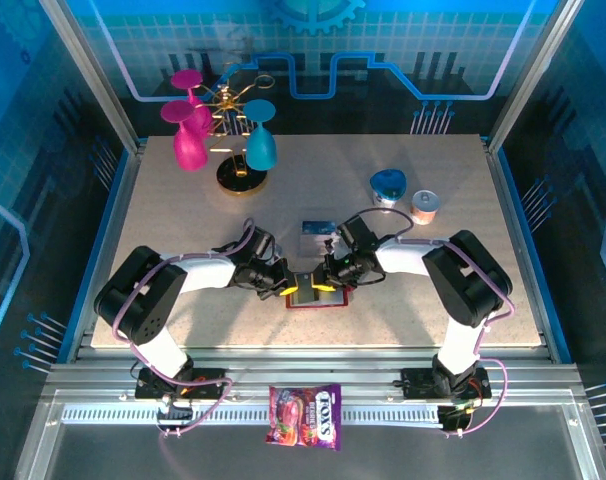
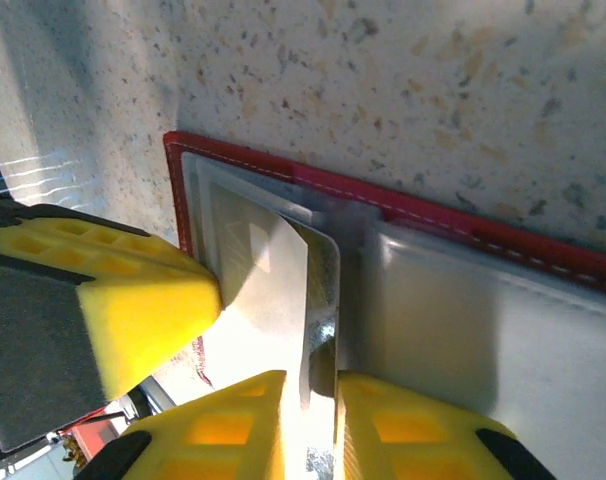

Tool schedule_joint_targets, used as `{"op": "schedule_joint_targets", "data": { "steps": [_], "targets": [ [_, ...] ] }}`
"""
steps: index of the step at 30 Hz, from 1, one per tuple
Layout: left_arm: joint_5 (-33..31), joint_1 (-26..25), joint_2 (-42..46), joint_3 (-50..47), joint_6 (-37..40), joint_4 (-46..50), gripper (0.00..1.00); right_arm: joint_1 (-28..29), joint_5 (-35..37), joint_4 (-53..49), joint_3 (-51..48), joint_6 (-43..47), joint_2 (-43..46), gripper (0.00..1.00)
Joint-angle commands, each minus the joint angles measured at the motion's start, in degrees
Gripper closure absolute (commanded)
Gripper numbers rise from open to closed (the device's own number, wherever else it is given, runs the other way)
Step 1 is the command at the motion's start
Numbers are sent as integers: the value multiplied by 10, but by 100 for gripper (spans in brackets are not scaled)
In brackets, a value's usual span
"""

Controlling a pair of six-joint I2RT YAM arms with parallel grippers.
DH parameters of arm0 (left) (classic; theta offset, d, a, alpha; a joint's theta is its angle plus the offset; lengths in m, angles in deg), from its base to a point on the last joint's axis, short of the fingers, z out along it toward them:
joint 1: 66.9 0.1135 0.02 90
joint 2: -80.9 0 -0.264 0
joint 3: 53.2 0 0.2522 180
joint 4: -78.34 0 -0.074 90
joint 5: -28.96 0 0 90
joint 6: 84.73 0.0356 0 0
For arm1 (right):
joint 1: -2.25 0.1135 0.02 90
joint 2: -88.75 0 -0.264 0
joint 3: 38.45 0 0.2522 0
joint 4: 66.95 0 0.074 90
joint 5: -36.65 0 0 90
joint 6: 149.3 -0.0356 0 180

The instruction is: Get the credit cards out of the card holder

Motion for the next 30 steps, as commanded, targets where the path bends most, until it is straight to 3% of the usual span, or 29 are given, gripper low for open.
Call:
{"op": "schedule_joint_targets", "data": {
  "steps": [1, 20, 30],
  "targets": [
    [-10, -5, -13, -6, 15, 30, 98, -8, -21, 20, -22, -11, 18, 82],
    [-14, -5, 8, -13, 15, 39, 98, -26, -14, 10, -52, 6, 41, 89],
    [-13, -5, 24, -18, 11, 36, 97, -48, 9, -84, -35, 68, 61, 89]
  ]
}}
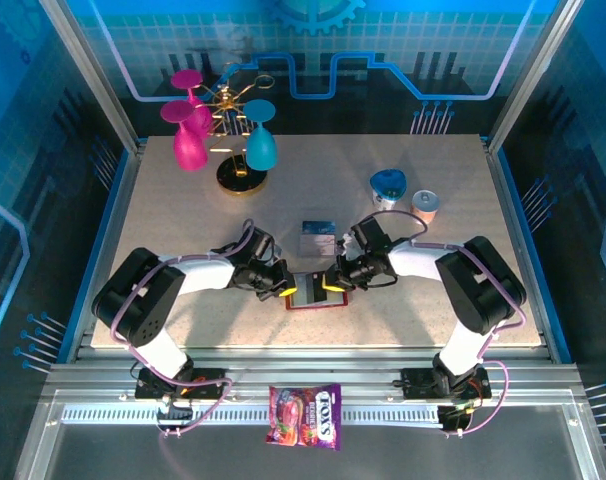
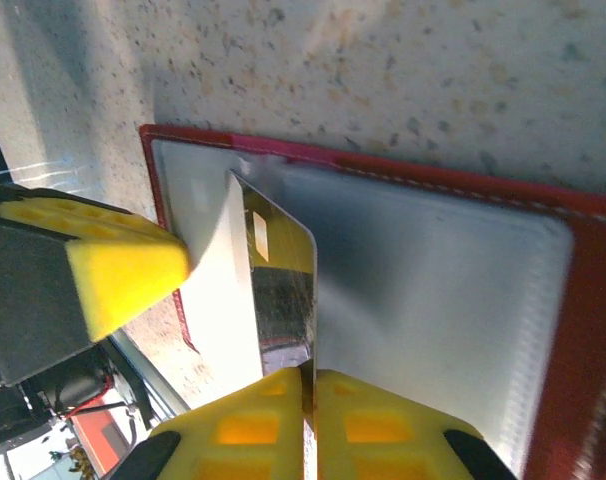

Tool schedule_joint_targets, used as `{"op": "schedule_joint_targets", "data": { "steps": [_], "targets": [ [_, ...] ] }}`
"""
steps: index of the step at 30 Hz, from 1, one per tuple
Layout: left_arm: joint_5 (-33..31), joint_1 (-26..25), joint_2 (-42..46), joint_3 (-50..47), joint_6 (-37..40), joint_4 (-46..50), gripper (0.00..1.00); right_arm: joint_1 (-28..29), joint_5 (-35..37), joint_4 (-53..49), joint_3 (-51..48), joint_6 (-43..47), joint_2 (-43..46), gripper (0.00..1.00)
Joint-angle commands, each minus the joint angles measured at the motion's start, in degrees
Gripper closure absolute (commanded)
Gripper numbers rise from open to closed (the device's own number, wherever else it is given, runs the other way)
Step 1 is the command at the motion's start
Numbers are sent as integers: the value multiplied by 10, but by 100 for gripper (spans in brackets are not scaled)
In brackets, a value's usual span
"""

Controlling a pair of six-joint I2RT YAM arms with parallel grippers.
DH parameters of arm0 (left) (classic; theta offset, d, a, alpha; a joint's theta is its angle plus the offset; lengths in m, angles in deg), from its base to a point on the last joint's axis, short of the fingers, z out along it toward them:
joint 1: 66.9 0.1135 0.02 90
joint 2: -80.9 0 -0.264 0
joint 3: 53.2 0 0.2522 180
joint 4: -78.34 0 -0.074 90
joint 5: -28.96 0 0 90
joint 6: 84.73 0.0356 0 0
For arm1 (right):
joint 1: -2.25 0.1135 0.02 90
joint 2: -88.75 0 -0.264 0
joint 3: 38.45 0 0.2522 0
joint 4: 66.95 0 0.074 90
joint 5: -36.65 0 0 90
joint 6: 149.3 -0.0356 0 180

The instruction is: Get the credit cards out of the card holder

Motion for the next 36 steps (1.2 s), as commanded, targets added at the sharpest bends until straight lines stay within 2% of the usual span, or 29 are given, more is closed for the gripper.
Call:
{"op": "schedule_joint_targets", "data": {
  "steps": [1, 7, 13, 25, 36],
  "targets": [
    [-10, -2, 13, -12, 12, 30, 96, -9, 22, -72, 15, 40, 15, 89],
    [-10, -2, 16, -9, 11, 31, 94, -12, 38, -117, 35, 65, 18, 89],
    [-4, -2, 22, -10, 9, 19, 85, -13, 55, -145, 66, 77, 22, 89],
    [-7, -3, 33, -2, 11, 34, 81, -5, 57, -169, 91, 85, 14, 89],
    [-9, -2, 41, 7, 12, 46, 78, 13, 48, -156, 91, 64, 15, 83]
  ]
}}
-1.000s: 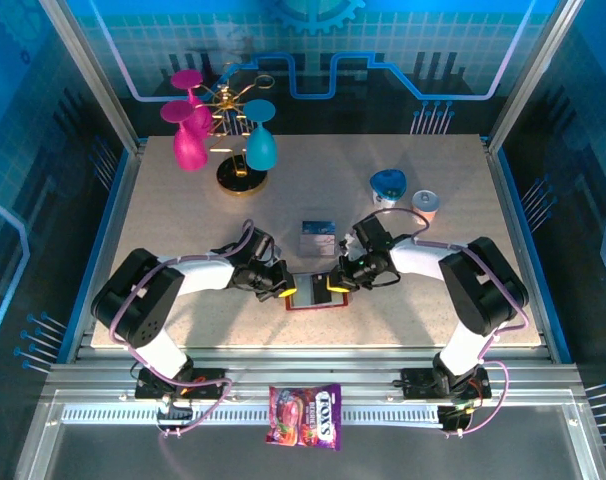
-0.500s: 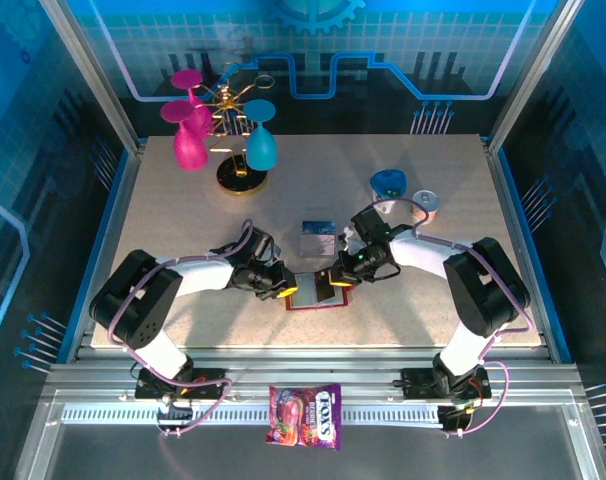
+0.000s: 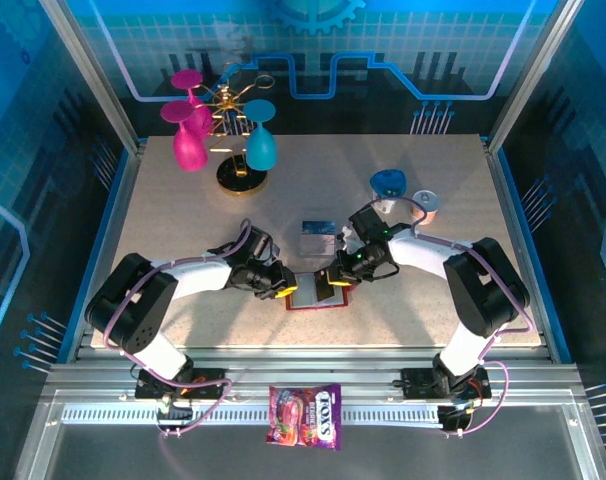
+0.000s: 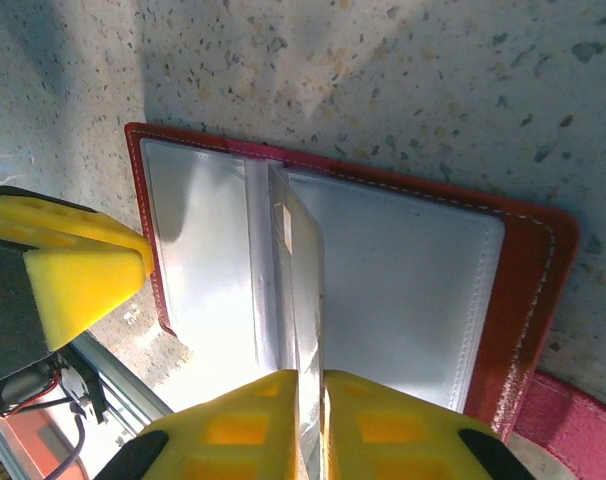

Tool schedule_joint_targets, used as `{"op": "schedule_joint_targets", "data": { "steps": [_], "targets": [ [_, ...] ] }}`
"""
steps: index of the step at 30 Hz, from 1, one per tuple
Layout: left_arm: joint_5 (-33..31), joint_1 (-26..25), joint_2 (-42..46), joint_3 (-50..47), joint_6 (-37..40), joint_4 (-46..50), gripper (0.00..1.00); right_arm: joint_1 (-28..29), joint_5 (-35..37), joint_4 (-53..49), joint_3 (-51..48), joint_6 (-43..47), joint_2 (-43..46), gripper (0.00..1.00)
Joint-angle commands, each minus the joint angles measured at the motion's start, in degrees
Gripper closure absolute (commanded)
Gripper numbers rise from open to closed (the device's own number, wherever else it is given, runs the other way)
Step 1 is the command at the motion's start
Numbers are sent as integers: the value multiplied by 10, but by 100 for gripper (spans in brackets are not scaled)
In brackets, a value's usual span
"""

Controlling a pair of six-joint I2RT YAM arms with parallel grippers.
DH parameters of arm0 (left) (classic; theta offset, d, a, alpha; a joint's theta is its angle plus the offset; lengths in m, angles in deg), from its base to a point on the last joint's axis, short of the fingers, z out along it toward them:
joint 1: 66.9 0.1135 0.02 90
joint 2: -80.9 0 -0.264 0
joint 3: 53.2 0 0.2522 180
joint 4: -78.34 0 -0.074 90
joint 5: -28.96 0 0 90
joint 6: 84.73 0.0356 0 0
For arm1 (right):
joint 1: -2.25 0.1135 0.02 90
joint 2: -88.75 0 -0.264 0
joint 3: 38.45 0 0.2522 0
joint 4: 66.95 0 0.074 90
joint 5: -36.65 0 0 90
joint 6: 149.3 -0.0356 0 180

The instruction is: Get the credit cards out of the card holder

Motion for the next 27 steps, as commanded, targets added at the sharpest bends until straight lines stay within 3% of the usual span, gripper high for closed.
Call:
{"op": "schedule_joint_targets", "data": {
  "steps": [1, 27],
  "targets": [
    [-6, -2, 15, 8, 12, 21, 78, 8, -8, -8, 10, -10, 6, 83],
    [-12, -2, 23, 5, 13, 20, 78, 13, 10, -38, 20, -2, 29, 93]
  ]
}}
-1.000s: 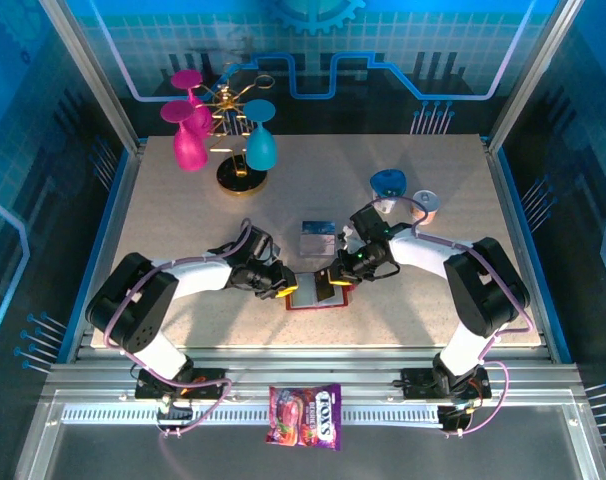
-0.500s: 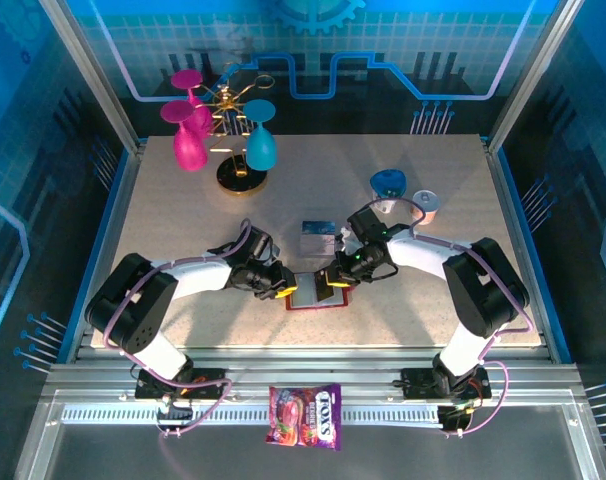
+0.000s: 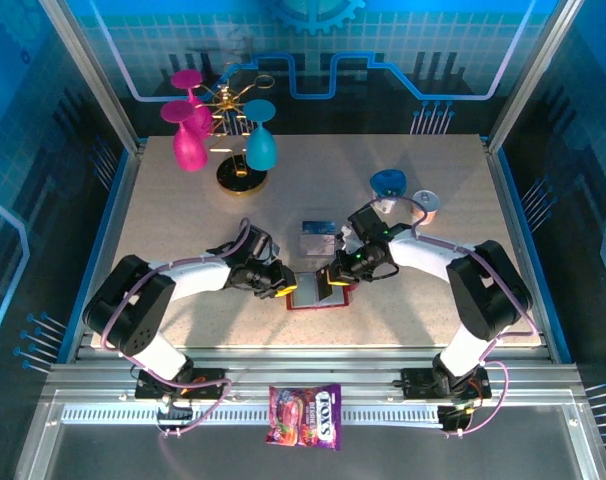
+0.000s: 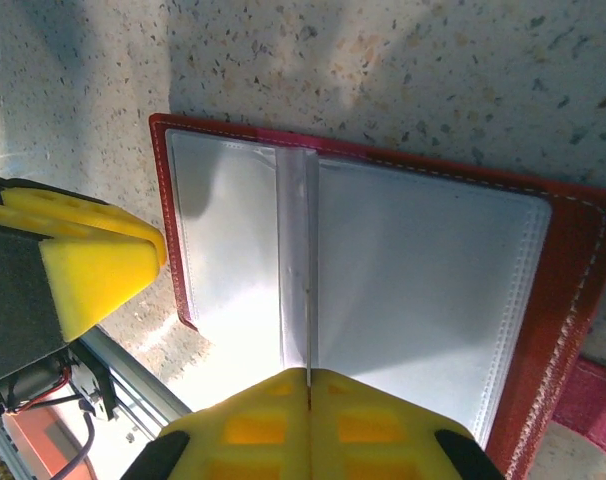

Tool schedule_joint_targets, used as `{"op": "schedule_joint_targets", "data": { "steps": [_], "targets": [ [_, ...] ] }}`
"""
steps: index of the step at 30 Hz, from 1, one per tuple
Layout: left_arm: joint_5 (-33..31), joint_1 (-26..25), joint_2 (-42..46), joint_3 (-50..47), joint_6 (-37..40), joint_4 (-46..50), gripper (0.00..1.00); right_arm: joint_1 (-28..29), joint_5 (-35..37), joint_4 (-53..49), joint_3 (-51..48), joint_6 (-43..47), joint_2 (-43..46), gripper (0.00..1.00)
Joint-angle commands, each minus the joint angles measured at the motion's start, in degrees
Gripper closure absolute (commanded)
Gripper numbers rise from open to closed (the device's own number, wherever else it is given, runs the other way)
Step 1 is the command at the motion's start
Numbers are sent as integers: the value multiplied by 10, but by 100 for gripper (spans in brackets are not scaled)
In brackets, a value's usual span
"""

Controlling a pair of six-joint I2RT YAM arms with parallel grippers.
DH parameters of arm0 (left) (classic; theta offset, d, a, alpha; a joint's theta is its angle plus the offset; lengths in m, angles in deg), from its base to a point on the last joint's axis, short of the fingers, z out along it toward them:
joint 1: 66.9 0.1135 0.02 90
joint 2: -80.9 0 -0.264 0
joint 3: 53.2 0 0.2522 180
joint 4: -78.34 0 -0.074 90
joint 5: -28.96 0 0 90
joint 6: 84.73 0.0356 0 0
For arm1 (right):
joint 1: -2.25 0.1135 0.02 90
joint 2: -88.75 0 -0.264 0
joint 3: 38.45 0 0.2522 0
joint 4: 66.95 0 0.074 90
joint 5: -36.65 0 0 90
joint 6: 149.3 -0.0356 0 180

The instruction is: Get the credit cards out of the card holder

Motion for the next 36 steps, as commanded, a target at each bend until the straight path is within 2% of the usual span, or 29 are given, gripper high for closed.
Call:
{"op": "schedule_joint_targets", "data": {
  "steps": [1, 11, 20, 36],
  "targets": [
    [-7, -2, 14, 5, 12, 18, 78, 8, 9, -36, 22, 17, 15, 94],
    [-8, 0, 23, -2, 16, 13, 78, 4, 35, -137, 88, 132, 20, 99],
    [-10, 3, 36, -8, 17, 16, 78, 4, 112, -265, 175, 262, 13, 100],
    [-17, 11, 54, -11, 22, 32, 78, 7, 206, -353, 249, 481, 17, 98]
  ]
}}
